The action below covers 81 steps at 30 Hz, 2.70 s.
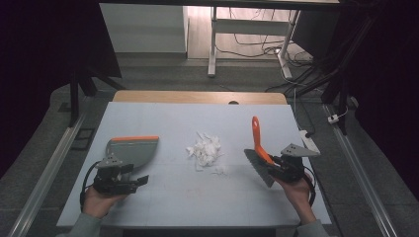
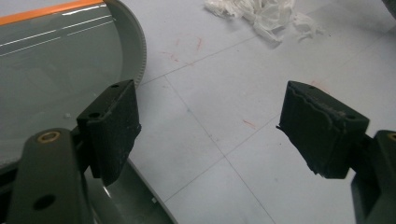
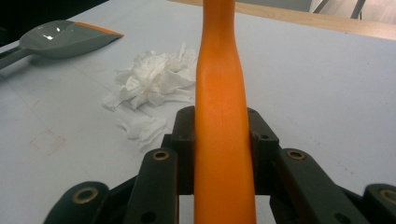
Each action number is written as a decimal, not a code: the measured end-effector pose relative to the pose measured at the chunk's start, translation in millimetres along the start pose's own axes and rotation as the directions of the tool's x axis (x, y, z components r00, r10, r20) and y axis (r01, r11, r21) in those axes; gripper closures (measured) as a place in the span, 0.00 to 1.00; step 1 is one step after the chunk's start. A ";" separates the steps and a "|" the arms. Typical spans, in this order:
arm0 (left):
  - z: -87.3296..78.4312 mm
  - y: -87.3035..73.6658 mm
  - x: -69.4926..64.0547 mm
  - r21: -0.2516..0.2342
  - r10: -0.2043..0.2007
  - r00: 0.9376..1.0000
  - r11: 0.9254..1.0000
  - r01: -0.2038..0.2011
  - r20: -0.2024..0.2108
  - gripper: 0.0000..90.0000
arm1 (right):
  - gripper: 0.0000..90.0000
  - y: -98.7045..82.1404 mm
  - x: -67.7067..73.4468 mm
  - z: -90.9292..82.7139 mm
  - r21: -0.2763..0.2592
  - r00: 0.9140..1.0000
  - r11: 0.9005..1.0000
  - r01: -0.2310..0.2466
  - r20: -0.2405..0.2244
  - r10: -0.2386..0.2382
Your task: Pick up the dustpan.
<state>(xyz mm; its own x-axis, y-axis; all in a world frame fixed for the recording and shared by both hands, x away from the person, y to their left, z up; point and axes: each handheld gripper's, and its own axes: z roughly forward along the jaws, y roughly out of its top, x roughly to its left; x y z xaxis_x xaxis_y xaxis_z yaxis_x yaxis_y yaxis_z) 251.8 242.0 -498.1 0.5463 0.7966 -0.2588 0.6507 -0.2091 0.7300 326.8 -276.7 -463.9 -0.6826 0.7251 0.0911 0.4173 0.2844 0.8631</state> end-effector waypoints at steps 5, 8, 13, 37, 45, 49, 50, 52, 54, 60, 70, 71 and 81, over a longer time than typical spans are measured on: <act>2.0 0.1 -2.0 0.008 0.007 1.000 1.000 -0.007 0.004 0.23 | 0.77 0.4 1.1 -0.8 -0.014 1.000 1.000 0.009 0.008 -0.009; 2.4 0.1 -2.4 0.009 0.006 1.000 1.000 -0.006 0.003 0.23 | 0.77 1.1 1.5 -1.4 -0.018 1.000 1.000 0.011 0.009 -0.011; 1.9 0.5 -2.1 0.007 0.003 1.000 1.000 -0.003 0.010 0.23 | 0.77 1.1 3.5 -1.1 -0.022 1.000 0.999 0.025 0.015 -0.025; -1.9 7.7 -10.4 0.015 0.045 0.999 0.999 -0.045 0.004 0.24 | 0.77 2.1 5.7 -2.2 -0.028 0.998 0.999 0.043 0.037 -0.042; -13.3 13.1 -16.8 0.035 0.051 0.998 0.998 -0.050 -0.038 0.25 | 0.77 0.2 5.9 -1.3 -0.015 0.998 0.999 0.047 0.042 -0.046; -17.1 19.6 -24.0 0.052 0.035 0.997 0.998 -0.032 -0.065 0.25 | 0.77 0.6 4.8 -1.8 -0.022 0.998 0.999 0.043 0.036 -0.043; -17.1 19.6 -24.0 0.052 0.035 0.997 0.998 -0.032 -0.065 0.25 | 0.77 0.6 4.5 -2.1 -0.023 0.999 0.999 0.041 0.034 -0.040; -17.9 21.4 -24.6 0.054 0.016 0.996 0.998 -0.011 -0.091 0.25 | 0.77 0.4 3.8 -2.6 -0.025 0.999 0.999 0.037 0.033 -0.036; -16.6 19.0 -20.2 0.042 -0.059 0.990 0.997 0.065 -0.125 0.25 | 0.77 0.0 3.4 -2.4 -0.029 0.999 0.999 0.030 0.031 -0.030; -13.2 16.4 -14.3 0.072 -0.089 0.978 0.992 0.104 -0.187 0.24 | 0.77 0.3 5.7 -1.9 -0.020 0.998 0.998 0.054 0.029 -0.053; -9.0 7.7 9.9 0.107 -0.168 0.950 0.974 0.202 -0.262 0.17 | 0.77 -0.1 5.8 -0.8 -0.016 0.997 0.998 0.059 0.042 -0.058; -8.2 6.9 13.6 0.108 -0.187 0.948 0.969 0.220 -0.256 0.16 | 0.77 -0.3 6.5 0.0 -0.010 0.997 0.998 0.064 0.042 -0.063; -1.2 2.8 26.8 0.134 -0.294 0.927 0.934 0.330 -0.233 0.14 | 0.77 -1.3 6.1 1.2 0.003 0.997 0.998 0.064 0.051 -0.064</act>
<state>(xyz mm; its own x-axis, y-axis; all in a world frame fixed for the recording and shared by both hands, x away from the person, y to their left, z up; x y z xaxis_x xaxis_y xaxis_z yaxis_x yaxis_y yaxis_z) 267.6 263.4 -502.3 0.1921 0.9321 -0.3070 0.8590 -0.0084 0.5119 322.9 -271.9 -465.0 -0.6767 0.7362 0.0103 0.3745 0.3321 0.8657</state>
